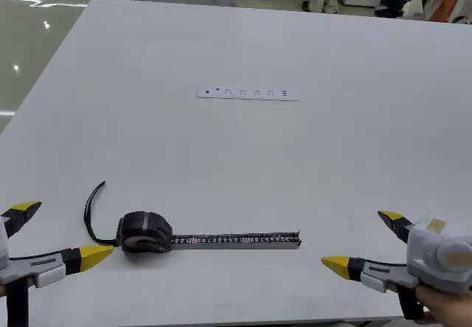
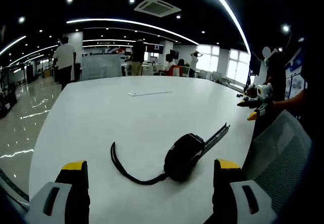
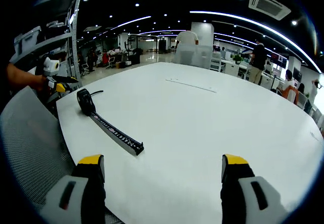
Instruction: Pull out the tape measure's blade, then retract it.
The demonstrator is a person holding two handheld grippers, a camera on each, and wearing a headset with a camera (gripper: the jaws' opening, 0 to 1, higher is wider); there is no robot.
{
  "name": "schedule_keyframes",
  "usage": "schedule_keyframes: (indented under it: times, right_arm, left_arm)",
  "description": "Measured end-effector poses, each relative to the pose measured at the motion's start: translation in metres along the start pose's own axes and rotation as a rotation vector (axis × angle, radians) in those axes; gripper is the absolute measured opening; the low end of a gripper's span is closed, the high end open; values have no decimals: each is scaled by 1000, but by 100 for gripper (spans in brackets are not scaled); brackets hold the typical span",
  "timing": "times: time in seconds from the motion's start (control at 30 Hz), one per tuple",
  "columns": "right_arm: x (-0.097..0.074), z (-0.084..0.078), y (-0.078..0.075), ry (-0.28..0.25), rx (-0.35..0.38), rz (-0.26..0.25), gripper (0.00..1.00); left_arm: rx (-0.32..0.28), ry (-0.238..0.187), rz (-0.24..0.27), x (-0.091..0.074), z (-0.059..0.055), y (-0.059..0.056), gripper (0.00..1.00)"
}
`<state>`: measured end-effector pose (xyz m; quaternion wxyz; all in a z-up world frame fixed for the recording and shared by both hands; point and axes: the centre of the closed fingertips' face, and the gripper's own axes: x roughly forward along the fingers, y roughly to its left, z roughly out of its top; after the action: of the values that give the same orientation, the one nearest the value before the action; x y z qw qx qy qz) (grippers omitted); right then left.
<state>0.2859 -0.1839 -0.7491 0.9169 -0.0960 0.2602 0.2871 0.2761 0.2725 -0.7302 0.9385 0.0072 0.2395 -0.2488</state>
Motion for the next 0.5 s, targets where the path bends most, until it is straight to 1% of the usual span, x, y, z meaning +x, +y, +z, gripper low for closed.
schedule_keyframes:
  times: [0.03, 0.1, 0.13, 0.17, 0.23, 0.3, 0.33, 0.37, 0.43, 0.5]
  right_arm:
    - [-1, -5, -2, 5, 6, -12, 100]
    - [-5, -12, -5, 8, 12, -30, 100]
    - [-7, -17, -7, 24, 12, -37, 100]
    - [-8, -20, -7, 30, 14, -33, 100]
    - [-14, -18, -4, 21, -1, -28, 100]
    - [-18, -17, 1, 20, -27, -7, 100]
    - [-20, -17, 3, 28, -36, -4, 100]
    - [-22, -19, 4, 38, -60, 1, 100]
    - [-24, -22, 5, 53, -75, 5, 100]
    - [-27, -25, 7, 54, -80, 9, 100]
  left_arm:
    - [1, 4, 10, -4, -2, 2, 100]
    - [6, 5, 23, -9, -4, 4, 100]
    - [-2, 22, 22, -12, -9, 4, 100]
    - [-7, 36, 24, -13, -12, 5, 100]
    - [2, 42, 24, -17, -18, 4, 100]
    - [-4, 35, 15, -20, -19, 2, 100]
    - [-2, 35, 16, -22, -20, 1, 100]
    - [5, 36, 18, -23, -20, 0, 100]
    - [12, 37, 14, -24, -19, -2, 100]
    - [24, 39, 9, -24, -19, -3, 100]
